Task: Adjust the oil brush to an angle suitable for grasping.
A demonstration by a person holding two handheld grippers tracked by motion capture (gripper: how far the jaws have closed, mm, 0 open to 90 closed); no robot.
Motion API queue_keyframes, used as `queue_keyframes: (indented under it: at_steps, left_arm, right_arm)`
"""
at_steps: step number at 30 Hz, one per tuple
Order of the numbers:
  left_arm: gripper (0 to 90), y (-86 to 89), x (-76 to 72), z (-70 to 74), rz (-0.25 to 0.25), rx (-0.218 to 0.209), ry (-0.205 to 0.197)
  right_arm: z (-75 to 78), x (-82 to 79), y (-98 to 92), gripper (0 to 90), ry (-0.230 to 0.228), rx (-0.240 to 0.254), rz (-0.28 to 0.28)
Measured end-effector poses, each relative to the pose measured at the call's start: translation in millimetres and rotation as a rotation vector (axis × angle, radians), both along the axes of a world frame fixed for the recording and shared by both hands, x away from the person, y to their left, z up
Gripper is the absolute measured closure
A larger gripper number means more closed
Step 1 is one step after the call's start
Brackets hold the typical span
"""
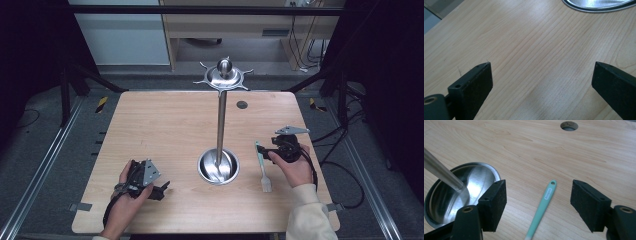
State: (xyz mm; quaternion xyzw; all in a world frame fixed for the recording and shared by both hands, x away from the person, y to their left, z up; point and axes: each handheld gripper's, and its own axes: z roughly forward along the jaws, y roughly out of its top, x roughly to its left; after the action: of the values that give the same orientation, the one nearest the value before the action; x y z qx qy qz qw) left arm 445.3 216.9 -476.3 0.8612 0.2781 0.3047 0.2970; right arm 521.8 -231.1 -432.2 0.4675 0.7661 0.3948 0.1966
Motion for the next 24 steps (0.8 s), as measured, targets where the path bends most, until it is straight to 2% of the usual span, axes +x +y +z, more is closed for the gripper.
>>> queue_keyframes:
  at_steps: [2,4,8,9,11,13,14,15,17,18,19,24]
  left_arm:
    - [2.9,-0.1,-0.1,0.0,0.000,0.000,0.000]
    - [3.0,-0.3,-0.1,0.0,-0.001,0.000,-0.001]
    - [3.0,-0.4,-0.2,0.0,-0.001,0.000,-0.001]
    - [3.0,-0.3,-0.2,0.0,0.000,0.000,-0.001]
    - [3.0,-0.3,-0.2,-0.1,0.000,0.000,-0.001]
    - [3.0,-0.5,-0.1,-0.1,-0.001,0.001,-0.001]
    - [3.0,-0.5,0.0,-0.2,-0.001,0.002,0.000]
    - [3.0,-0.7,0.0,-0.2,-0.003,0.003,0.002]
    - [3.0,-1.0,0.0,-0.3,-0.004,0.005,0.003]
    - [3.0,-1.2,0.0,-0.5,-0.004,0.005,0.001]
    - [3.0,-1.3,0.0,-0.6,-0.004,0.005,0.001]
    - [3.0,-1.5,0.0,-0.9,-0.004,0.005,0.002]
  right_arm:
    - [0.3,-0.5,2.0,34.7,-0.003,-0.003,0.006]
    - [0.7,-1.9,7.8,42.7,-0.022,-0.034,0.027]
    - [0.1,-2.7,11.7,51.4,-0.030,-0.063,0.041]
    - [-1.0,-3.1,13.8,59.1,-0.036,-0.096,0.055]
    - [-2.9,-3.5,15.4,66.7,-0.034,-0.116,0.062]
    - [-4.5,-3.6,16.9,69.2,-0.031,-0.124,0.066]
    - [-8.5,-3.2,20.9,75.3,-0.019,-0.166,0.080]
    - [-8.5,-3.2,20.9,75.3,-0.019,-0.166,0.080]
    - [-15.3,-3.0,28.6,81.9,-0.002,-0.218,0.098]
    - [-15.3,-3.0,28.6,81.9,-0.002,-0.218,0.098]
    - [-19.8,-2.2,33.5,85.5,0.008,-0.249,0.112]
    - [-26.9,-0.2,39.8,89.3,0.029,-0.280,0.114]
